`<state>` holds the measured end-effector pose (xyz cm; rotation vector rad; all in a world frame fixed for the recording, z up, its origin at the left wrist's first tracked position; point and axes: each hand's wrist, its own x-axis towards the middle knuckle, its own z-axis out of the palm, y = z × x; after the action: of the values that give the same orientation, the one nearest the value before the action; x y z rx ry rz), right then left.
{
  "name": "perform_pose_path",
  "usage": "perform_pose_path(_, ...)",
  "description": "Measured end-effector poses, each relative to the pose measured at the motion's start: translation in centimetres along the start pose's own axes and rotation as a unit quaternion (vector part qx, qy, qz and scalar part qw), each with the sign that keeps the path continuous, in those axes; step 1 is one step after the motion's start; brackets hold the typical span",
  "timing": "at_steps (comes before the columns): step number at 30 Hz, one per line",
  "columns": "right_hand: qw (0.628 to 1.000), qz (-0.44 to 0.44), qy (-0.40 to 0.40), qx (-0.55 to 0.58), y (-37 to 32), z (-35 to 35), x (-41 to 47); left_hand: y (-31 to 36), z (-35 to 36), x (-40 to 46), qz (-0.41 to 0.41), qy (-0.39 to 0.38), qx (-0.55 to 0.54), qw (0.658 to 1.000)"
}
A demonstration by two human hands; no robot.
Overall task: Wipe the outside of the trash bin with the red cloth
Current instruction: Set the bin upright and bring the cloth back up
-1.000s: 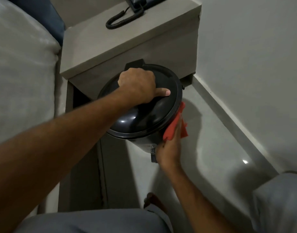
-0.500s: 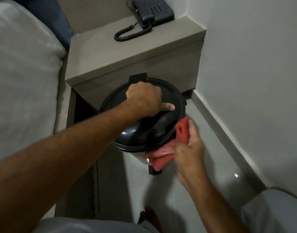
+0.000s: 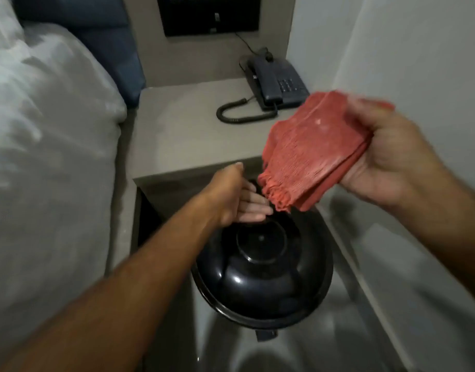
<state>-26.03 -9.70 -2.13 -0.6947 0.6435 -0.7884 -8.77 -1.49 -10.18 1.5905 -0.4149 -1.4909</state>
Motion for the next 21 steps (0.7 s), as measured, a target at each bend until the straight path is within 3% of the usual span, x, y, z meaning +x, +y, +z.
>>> perform_pose_path(2,0.998,0.04,0.007,0.043,0.3,2.5,0.8,1.7,-1.0,-1.9,-0.02,-0.039,-0.174,0.984)
perform_pose_path(5,0.989,0.102,-0.005,0.105,1.4,6.3,1.3,3.1,-1.9,-4.9,0.023,-0.105,-0.283,0.953)
perform_pose_path(8,0.982,0.127,-0.024,0.136,2.1,9.5,2.5,5.3,-4.4,-6.2,0.062,-0.028,-0.339,0.938)
perform_pose_path(10,0.99,0.112,0.014,0.087,2.2,10.6,3.9,6.9,-6.6,-6.5,0.094,0.066,-0.305,0.946)
perform_pose_path(12,0.99,0.086,0.097,-0.06,2.1,11.0,5.6,8.3,-8.8,-6.4,0.109,0.149,-0.217,0.959)
perform_pose_path(16,0.907,0.074,0.154,-0.384,3.0,10.7,8.3,10.5,-12.0,-4.5,0.071,0.202,-0.049,0.976)
perform_pose_path(19,0.84,0.069,0.152,-0.517,4.5,10.4,10.4,11.3,-13.4,-2.0,0.037,0.206,0.053,0.976)
perform_pose_path(21,0.816,0.093,0.128,-0.556,5.4,10.3,12.1,11.3,-13.9,-0.3,0.038,0.225,0.127,0.965)
